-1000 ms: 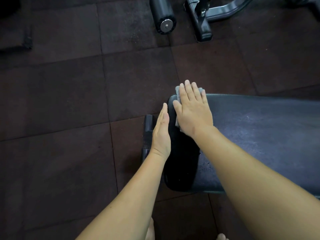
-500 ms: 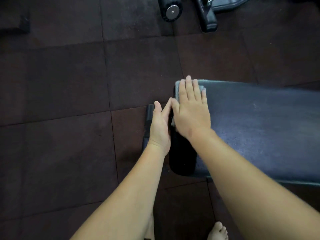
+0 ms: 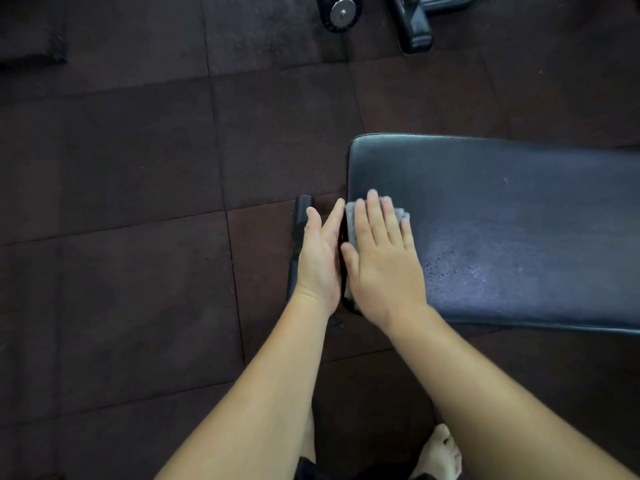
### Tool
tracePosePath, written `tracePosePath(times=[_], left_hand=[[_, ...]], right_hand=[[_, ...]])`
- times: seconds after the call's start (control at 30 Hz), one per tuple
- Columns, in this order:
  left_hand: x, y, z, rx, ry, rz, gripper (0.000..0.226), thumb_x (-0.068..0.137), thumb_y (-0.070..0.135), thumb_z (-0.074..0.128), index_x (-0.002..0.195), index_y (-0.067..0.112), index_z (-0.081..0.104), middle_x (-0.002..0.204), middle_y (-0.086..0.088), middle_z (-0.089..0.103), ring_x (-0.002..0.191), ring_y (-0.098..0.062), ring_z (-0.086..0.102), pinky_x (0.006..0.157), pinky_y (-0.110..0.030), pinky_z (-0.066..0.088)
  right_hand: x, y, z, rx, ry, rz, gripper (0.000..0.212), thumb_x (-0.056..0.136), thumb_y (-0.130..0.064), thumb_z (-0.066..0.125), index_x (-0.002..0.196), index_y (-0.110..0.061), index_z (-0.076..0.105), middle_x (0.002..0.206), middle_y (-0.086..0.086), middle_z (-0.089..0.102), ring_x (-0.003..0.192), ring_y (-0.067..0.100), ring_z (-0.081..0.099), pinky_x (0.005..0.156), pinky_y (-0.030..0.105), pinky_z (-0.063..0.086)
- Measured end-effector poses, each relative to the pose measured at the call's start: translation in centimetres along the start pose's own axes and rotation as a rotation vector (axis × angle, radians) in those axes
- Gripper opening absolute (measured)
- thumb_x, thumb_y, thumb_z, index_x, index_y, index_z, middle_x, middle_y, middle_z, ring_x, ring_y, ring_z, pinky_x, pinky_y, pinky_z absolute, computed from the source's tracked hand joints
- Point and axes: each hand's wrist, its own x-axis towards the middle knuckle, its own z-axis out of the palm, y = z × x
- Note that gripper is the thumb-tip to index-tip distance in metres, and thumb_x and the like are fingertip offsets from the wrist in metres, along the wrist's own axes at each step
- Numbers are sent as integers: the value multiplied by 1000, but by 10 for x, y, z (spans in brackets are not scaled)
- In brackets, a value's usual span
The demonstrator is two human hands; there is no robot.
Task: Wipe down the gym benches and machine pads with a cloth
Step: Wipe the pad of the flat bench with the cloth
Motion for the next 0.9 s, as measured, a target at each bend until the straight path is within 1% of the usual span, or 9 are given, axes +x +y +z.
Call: tracePosePath(times=[0.13,0.23,0.3,0.43,0.5,0.67,0.77,0.83,0.9], left_hand=[[-11,-5,1,-7,21,-3,82,97,78,25,161,27,36,165,8,37,153,-10,30,129,-43,17],[-15,-12,-2,-1,19,16,74,104,70,18,162,27,34,165,8,37,151,-9,33,127,-39,23],[-18,-14,-3,-5,-3,21,73,104,69,16,161,27,34,165,7,38,152,-10,34,126,-38,25],[-24,-15,4,8,13,29,73,104,69,19,160,27,37,165,7,37,152,-9,32,127,-37,21],[-27,-16,10,83,70,65,67,107,63,18,161,27,36,168,11,31,151,1,25,125,-29,15],[-31,-20,19,256,113,155,54,111,52,18,159,35,36,165,25,27,128,28,27,114,-19,9],[-28,-26,22,324,151,194,52,113,48,21,160,33,35,161,29,27,111,41,29,110,-4,15],[-27,-29,25,424,216,215,51,113,46,22,161,31,34,161,28,28,119,39,27,102,7,18],[-28,-33,28,505,248,261,53,113,45,25,162,28,32,165,22,28,140,23,25,115,-4,16]], right_hand=[[29,9,-5,-14,-37,0,66,107,-44,14,165,-12,7,173,8,0,159,25,-3,129,47,3],[62,12,-10,-12,-22,65,65,109,-42,18,164,-10,4,173,9,-3,159,25,-5,129,48,3],[38,6,-7,11,4,77,65,109,-41,18,164,-9,6,172,11,-1,159,26,-4,129,49,3],[-31,5,1,-17,-89,-96,68,106,-46,14,165,-14,3,172,6,-5,159,23,-8,129,44,0],[-16,24,-5,-10,-91,-129,68,105,-46,12,165,-14,5,173,5,-3,159,23,-7,129,43,0],[21,65,-17,-23,-66,148,66,108,-44,15,164,-11,-1,172,8,-7,159,24,-8,129,43,-4],[0,44,-12,-42,-28,75,69,106,-47,8,164,-9,0,172,11,-4,159,27,-6,129,47,2],[-18,52,-11,-56,-68,-54,70,105,-48,6,164,-12,0,172,8,-5,159,25,-6,129,45,2],[-29,91,-16,-79,-72,-64,69,104,-48,10,164,-15,3,172,5,-2,159,23,-3,129,44,3]])
